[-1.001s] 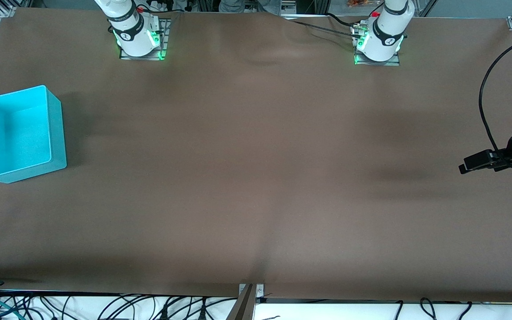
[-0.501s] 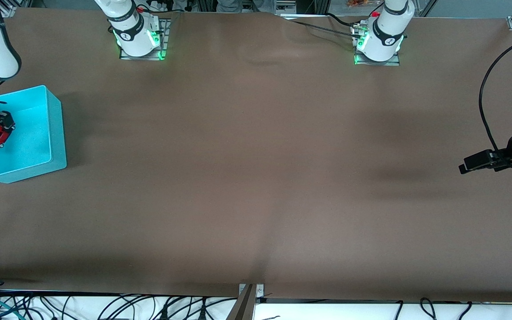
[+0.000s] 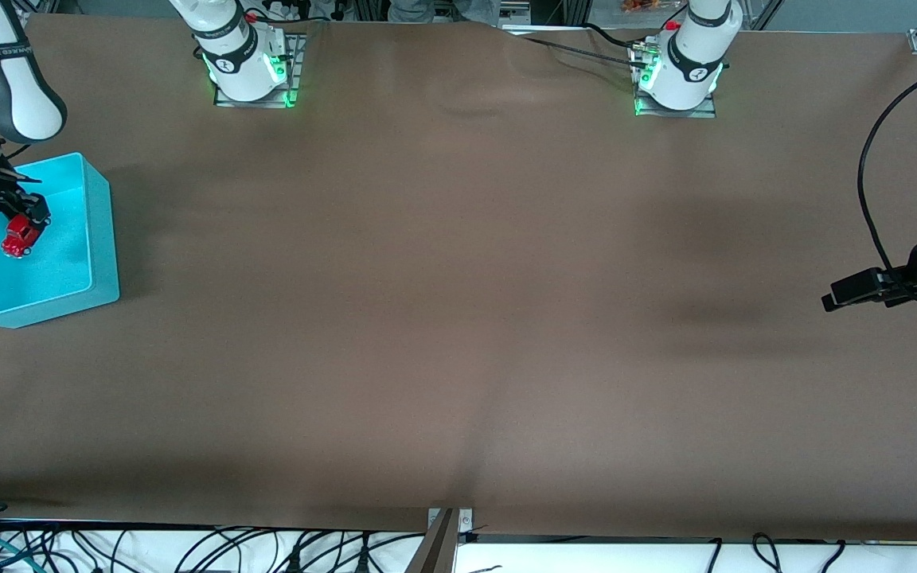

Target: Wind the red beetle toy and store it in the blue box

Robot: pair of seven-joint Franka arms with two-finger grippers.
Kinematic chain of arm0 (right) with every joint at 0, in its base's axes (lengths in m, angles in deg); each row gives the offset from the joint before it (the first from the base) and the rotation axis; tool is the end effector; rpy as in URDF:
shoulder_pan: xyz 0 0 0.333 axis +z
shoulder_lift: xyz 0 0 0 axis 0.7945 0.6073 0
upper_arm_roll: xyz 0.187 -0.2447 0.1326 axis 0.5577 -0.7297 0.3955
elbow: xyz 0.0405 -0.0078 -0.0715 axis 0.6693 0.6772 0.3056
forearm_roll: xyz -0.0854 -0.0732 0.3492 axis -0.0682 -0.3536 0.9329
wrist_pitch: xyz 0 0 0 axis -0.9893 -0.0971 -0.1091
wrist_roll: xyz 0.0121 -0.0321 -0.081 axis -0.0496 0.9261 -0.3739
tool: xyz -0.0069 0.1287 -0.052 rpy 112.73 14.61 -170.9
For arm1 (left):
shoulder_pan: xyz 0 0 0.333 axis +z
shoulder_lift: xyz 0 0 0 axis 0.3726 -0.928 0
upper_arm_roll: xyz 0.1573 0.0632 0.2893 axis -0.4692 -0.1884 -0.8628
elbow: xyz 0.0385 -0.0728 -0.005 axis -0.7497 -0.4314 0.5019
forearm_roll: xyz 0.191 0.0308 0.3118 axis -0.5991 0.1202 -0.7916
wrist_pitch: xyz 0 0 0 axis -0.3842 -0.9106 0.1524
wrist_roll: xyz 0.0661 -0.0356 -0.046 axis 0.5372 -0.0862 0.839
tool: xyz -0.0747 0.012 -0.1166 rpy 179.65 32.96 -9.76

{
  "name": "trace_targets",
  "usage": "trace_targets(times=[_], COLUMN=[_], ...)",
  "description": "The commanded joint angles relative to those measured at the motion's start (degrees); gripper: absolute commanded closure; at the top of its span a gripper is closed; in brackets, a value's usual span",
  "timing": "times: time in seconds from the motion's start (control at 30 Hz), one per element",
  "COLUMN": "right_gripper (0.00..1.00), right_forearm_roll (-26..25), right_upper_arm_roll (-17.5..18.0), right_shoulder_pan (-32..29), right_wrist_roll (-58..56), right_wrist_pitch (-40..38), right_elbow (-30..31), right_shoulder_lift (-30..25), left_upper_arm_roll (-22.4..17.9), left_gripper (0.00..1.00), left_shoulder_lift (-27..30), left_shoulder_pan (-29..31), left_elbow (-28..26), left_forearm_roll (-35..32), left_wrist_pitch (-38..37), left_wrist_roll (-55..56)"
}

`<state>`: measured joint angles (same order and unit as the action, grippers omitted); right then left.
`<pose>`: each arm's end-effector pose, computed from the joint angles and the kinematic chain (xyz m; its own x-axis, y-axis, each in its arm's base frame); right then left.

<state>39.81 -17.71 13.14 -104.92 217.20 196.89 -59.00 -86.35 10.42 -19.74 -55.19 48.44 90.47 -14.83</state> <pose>0.3973 -0.3066 0.2798 0.9346 -0.1998 0.2944 -0.2468 -0.9600 0.1320 0.6437 0.0376 0.5349 0.9929 0.1189 0.0068 0.1174 -0.9866 0.1137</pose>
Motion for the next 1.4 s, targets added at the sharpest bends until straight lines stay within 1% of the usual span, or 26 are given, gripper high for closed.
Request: trace_targets(times=[0.0,0.4,0.43,0.47,0.5,0.53,0.57,0.6,0.63,0.67,0.77,0.97,1.23,1.37], right_gripper=[1.00,1.00,0.97,0.83,0.59,0.39,0.30,0.25,0.22,0.21,0.14,0.12,0.10,0.00], right_forearm_roll=[-0.1,-0.2,-0.1,-0.1,-0.1,-0.1,-0.1,-0.1,-0.1,-0.1,-0.1,-0.1,-0.1,-0.2], right_upper_arm_roll=[-0.7,-0.9,-0.9,-0.9,-0.9,-1.0,-1.0,-1.0,-1.1,-1.3,-1.8,-1.8,-1.8,-1.8], right_shoulder_pan=[0.0,0.0,0.0,0.0,0.2,0.2,0.2,0.2,0.2,0.2,0.2,0.2,0.2,0.3], right_wrist_roll=[-0.1,-0.1,-0.1,-0.1,-0.1,-0.1,-0.1,-0.1,-0.1,-0.1,-0.1,-0.1,0.0,0.0], right_wrist_pitch=[3.3,3.9,3.9,3.9,3.9,4.0,4.0,4.0,4.1,4.1,5.1,5.9,5.8,5.9], right_elbow=[1.6,2.2,2.2,2.2,2.3,2.3,2.3,2.4,2.4,2.4,2.4,2.4,2.2,2.1], right_shoulder_lift=[1.7,2.5,2.6,2.6,2.5,2.5,2.4,2.2,2.1,2.0,2.0,1.9,0.3,-0.1], left_upper_arm_roll=[0.0,0.0,0.0,0.1,0.0,0.0,0.1,0.0,0.0,0.0,0.0,0.0,0.0,0.0], left_gripper=[0.00,0.00,0.00,0.00,0.00,0.00,0.00,0.00,0.00,0.00,0.00,0.00,0.00,0.00], left_shoulder_lift=[0.0,0.0,0.0,0.0,0.0,0.0,0.0,0.0,0.0,0.0,0.0,0.0,0.0,0.0], left_shoulder_pan=[0.1,0.1,0.1,0.1,0.1,0.1,0.1,0.1,0.1,0.1,0.1,0.1,0.1,0.1], left_elbow=[0.7,0.7,0.7,0.7,0.7,0.7,0.7,0.7,0.7,0.7,0.7,0.7,0.7,0.7], left_forearm_roll=[-1.2,-1.2,-1.2,-1.2,-1.2,-1.2,-1.2,-1.2,-1.2,-1.2,-1.2,-1.2,-1.2,-1.2], left_wrist_pitch=[-1.0,-1.0,-1.0,-1.0,-1.0,-1.0,-1.0,-1.0,-1.0,-1.0,-1.0,-1.0,-1.0,-1.0], left_wrist_roll=[-0.7,-0.7,-0.7,-0.7,-0.7,-0.7,-0.7,-0.7,-0.7,-0.7,-0.7,-0.7,-0.7,-0.7])
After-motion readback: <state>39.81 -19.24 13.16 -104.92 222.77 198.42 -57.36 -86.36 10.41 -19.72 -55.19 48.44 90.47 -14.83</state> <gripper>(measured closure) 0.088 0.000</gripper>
